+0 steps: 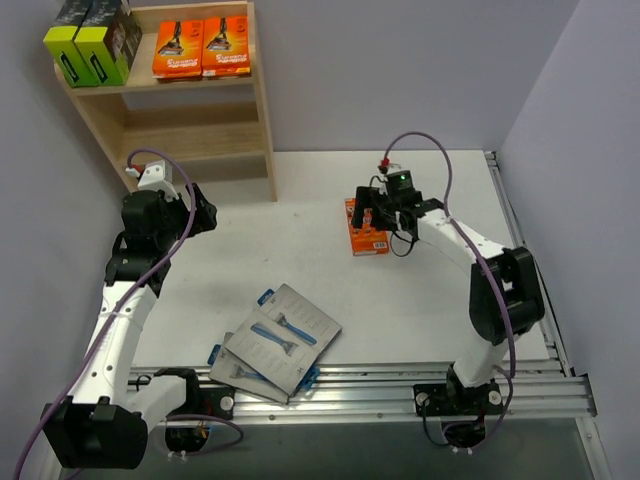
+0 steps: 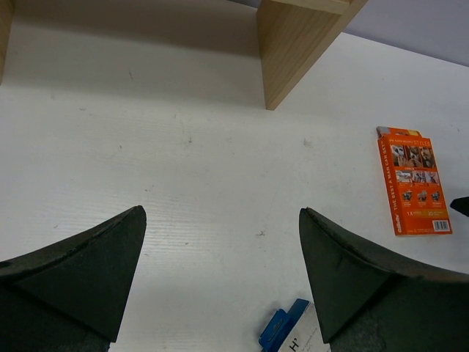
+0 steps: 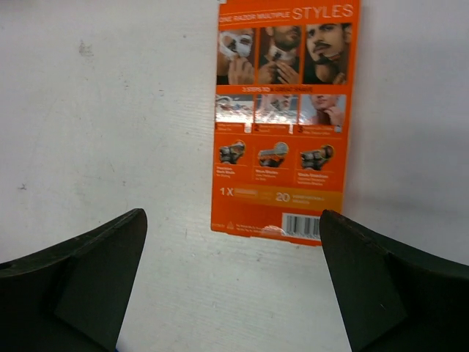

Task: Place and organize the shaving razors onto the shelf
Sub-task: Grab a shaving razor with the right arm

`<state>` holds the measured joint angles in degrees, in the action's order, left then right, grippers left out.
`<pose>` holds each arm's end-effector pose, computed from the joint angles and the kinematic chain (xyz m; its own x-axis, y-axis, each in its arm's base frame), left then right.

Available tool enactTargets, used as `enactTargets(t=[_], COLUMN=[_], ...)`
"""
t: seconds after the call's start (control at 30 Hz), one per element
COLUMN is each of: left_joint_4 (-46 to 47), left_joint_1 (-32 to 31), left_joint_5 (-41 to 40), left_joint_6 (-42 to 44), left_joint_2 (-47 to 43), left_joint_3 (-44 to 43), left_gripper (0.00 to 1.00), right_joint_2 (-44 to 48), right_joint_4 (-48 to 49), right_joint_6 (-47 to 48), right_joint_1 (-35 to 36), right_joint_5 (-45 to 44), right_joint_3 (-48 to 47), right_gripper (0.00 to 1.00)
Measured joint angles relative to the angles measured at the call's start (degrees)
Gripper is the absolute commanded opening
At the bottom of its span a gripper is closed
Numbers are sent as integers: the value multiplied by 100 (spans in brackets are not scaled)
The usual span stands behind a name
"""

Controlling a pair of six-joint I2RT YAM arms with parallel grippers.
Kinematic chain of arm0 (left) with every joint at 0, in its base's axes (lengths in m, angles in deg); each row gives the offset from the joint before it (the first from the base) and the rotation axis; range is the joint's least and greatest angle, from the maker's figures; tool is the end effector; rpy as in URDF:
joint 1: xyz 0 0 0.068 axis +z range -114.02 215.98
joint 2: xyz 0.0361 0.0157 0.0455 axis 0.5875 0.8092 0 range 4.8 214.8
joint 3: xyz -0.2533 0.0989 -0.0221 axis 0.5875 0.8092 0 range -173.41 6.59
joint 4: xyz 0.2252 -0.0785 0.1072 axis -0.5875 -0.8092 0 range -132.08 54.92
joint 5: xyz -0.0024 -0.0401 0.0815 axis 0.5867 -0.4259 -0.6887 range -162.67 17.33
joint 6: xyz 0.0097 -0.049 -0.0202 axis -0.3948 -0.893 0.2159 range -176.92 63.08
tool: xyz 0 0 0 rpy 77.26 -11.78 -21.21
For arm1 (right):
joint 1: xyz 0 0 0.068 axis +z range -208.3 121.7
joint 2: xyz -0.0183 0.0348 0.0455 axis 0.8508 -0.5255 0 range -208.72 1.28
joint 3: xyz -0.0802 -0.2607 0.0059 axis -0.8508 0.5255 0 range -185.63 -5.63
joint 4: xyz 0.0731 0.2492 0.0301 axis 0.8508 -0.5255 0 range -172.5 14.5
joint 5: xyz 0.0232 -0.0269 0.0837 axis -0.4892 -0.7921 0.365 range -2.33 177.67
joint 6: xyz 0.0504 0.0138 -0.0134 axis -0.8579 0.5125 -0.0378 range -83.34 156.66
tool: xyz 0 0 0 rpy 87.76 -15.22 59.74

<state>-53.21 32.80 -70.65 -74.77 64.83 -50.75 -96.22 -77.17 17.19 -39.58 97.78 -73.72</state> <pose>0.2376 -0.0144 0.3517 -0.3649 -0.2864 -0.8859 -0.0246 0.9542 -0.2983 0.3681 0.1314 0.2509 -0.6137 0.1385 -0.7773 -0.2691 0.8889 0.3708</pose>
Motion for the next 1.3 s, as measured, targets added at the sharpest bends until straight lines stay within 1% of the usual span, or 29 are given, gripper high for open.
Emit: enactTargets(t=[0.13,0.27,0.37,0.57,0.7,0.8,0.87,0.9,0.97,1.0,1.2,1.27,1.3], left_joint_4=[2,2,2,4,4,4,4,4,4,4,4,2,4], left_joint_1=[0,0,0,0,0,0,0,0,0,0,0,0,0], left_joint_5=[20,44,83,142,166,173,175,177,190,195,236,254,258], left_joint_6=[-2,-2,-4,-13,-15,-15,-15,-15,-15,-15,-15,-15,-15], left_joint_2=[15,33,55,76,96,107,118,129,149,160,192,195,195], left_joint_3=[0,0,0,0,0,0,0,0,0,0,0,0,0], left_gripper=[94,94,94,94,94,94,94,94,94,94,94,94,94], right_joint_2=[-540,-1056,-1370,-1593,-1729,-1762,-1762,-1759,-1744,-1705,-1322,-1213,-1156], right_joint_4=[-348,-826,-1069,-1329,-1355,-1338,-1290,-1250,-1130,-1054,-334,-90,35], right_joint_6=[358,649,769,782,787,824,866,885,918,922,743,621,560], right_joint_1=[599,920,1058,1174,1174,1178,1172,1161,1104,1054,483,258,155], right_joint_5=[-658,-1257,-1744,-2507,-2675,-2693,-2640,-2594,-2435,-2323,-1202,-833,-649], right_joint_3=[-520,-861,-1023,-1073,-1121,-1121,-1115,-1108,-1067,-1027,-669,-531,-444], right_gripper=[100,100,100,99,93,89,84,78,73,67,53,52,49])
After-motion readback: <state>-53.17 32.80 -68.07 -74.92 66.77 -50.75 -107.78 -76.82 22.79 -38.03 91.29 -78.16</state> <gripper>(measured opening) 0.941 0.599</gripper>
